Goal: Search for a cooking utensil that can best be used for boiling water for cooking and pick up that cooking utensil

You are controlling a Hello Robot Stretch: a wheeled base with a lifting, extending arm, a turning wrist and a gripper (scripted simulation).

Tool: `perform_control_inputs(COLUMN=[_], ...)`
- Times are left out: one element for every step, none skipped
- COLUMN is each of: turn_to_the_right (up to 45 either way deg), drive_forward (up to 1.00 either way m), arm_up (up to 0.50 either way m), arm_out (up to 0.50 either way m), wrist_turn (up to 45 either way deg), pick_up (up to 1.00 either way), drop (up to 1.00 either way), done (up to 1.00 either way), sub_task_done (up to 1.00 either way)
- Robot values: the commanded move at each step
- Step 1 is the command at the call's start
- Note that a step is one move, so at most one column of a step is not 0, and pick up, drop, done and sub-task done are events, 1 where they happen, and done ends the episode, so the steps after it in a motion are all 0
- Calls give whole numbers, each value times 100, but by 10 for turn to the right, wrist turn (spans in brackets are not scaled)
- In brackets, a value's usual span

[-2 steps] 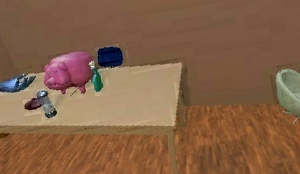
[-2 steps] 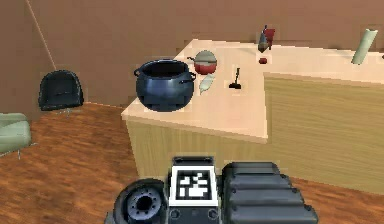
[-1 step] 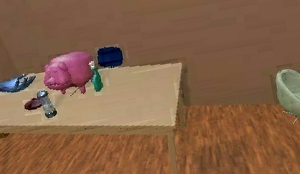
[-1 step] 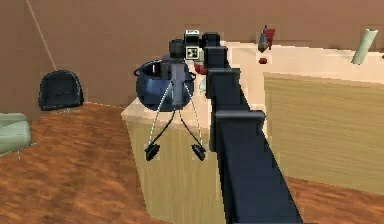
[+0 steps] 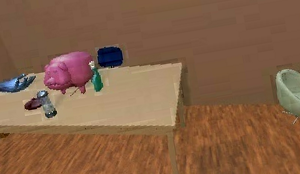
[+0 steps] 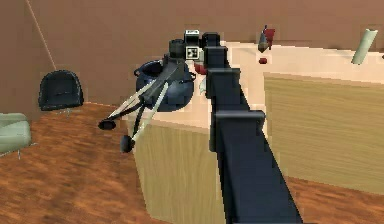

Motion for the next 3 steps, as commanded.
perform_control_inputs(turn_to_the_right=[0,0,0], drive_forward=[0,0,0], arm_up=[0,0,0], arm_out=[0,0,0], wrist_turn=[450,450,210], pick_up=[0,0,0], drop=[0,0,0], done=[0,0,0], sub_task_done=[0,0,0])
